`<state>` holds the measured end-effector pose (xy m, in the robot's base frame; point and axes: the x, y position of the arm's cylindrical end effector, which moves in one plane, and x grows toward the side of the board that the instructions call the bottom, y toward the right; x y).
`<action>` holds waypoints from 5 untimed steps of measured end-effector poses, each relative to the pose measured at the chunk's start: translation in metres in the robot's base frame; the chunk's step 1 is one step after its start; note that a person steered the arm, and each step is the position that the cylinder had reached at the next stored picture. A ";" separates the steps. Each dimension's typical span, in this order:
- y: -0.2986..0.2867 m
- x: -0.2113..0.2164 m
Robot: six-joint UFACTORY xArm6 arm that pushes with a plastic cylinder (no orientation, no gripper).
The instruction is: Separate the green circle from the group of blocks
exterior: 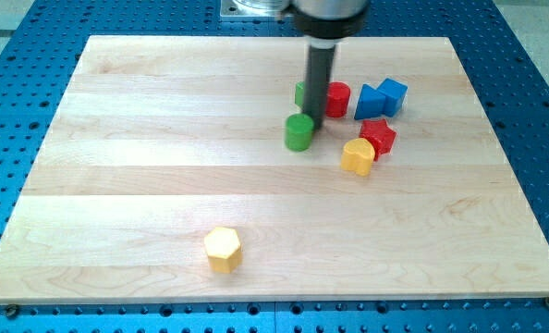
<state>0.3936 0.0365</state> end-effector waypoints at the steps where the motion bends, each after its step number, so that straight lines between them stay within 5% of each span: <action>1: 0.047 0.018; 3: -0.103 0.043; 5: -0.169 0.062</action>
